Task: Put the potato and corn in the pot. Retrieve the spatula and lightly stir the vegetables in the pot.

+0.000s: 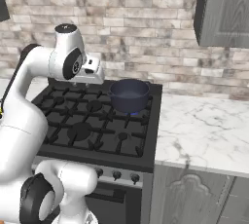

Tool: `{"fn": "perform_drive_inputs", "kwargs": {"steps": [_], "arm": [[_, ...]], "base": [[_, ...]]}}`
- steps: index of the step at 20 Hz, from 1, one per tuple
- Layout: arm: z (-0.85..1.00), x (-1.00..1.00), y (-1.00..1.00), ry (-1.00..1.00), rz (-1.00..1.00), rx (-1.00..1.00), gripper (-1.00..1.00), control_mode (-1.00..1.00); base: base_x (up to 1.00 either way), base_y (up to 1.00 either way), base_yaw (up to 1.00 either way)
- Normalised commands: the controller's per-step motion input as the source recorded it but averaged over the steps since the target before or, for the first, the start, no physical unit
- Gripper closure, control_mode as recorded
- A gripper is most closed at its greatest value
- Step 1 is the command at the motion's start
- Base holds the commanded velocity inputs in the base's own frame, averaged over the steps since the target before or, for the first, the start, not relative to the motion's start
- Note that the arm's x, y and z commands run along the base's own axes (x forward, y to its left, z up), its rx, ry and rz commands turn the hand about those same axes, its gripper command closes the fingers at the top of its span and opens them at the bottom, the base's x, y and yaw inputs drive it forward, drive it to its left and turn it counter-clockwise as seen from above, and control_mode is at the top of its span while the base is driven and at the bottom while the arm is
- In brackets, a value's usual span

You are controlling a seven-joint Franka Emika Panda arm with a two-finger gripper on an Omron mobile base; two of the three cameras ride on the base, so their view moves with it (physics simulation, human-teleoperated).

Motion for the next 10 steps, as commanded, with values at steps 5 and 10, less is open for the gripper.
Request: {"fn": "perform_drive_inputs", "kwargs": {"steps": [5, 10], "arm": [[-0.13, -0.21, 0.50, -0.02, 0.00, -0.05, -1.00, -1.00], [-0.04, -0.40, 0.91, 0.00, 0.07, -0.07, -1.00, -1.00]], "base": [[0.00, 0.00, 0.00], [0.00, 0.00, 0.00]]}}
